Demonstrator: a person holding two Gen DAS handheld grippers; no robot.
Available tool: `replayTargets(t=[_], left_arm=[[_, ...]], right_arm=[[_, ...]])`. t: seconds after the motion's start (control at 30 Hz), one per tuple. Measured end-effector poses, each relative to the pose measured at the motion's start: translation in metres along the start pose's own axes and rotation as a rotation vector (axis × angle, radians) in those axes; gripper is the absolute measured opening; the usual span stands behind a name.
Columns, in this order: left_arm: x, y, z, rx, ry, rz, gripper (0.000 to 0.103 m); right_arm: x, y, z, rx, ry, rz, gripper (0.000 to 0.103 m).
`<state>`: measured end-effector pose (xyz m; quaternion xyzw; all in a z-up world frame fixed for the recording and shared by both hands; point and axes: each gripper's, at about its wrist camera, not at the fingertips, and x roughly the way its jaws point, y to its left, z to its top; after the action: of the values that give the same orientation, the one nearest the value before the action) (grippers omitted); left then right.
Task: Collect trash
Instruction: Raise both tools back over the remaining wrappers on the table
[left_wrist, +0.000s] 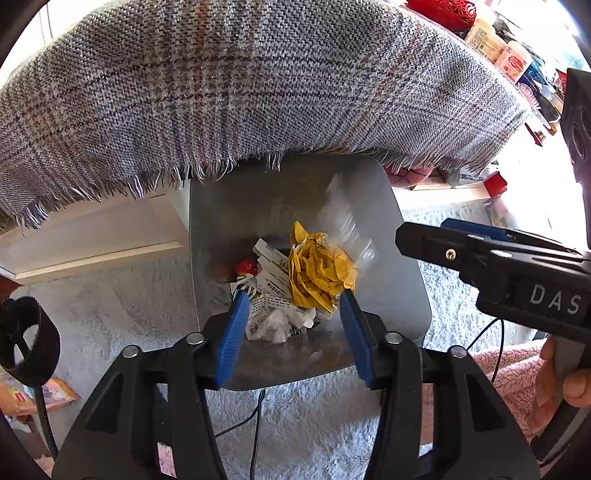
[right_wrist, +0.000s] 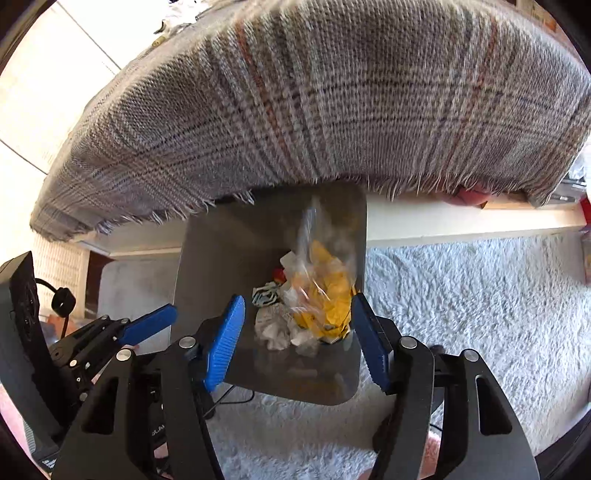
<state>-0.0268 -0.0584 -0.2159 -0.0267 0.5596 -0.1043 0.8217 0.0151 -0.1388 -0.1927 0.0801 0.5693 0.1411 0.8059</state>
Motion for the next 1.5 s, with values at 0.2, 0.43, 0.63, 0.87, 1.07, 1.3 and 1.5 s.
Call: replayTargets(t=[0.2,0.43,0.63,0.87,1.07,1.3,1.5], left_arm=[[-0.010,0.002,0.003,-0.005,-0.025,0.021,0.071],[-0.032,0.012,0.010,-0.036,-0.063,0.028,0.086],[-0.096,0.022,0.041,-0.020,-0.202,0.036,0.086],[-0.156,0.046,0.107,-0.004,-0.345,0.117,0.086],[-0.147,0.071,0.162,-0.032,-0.365,0.142,0.086],[-0.118,0.078,0.216,-0.025,-0.381,0.115,0.080],[-0.094,0.067,0.256,0.007,-0.392,0.099,0.076]], right_arm=[[-0.012,0.001,0.005,-0.002,-0.052,-0.029,0.098],[-0.026,-0.003,0.014,0.009,-0.067,0.012,0.099],[-0.093,-0.007,0.053,0.022,-0.238,0.060,0.099],[-0.129,-0.009,0.122,-0.002,-0.338,-0.012,0.099],[-0.112,-0.016,0.179,0.029,-0.353,-0.020,0.099],[-0.075,-0.018,0.223,-0.004,-0.333,-0.085,0.088],[-0.049,-0.018,0.238,-0.047,-0.313,-0.096,0.087]])
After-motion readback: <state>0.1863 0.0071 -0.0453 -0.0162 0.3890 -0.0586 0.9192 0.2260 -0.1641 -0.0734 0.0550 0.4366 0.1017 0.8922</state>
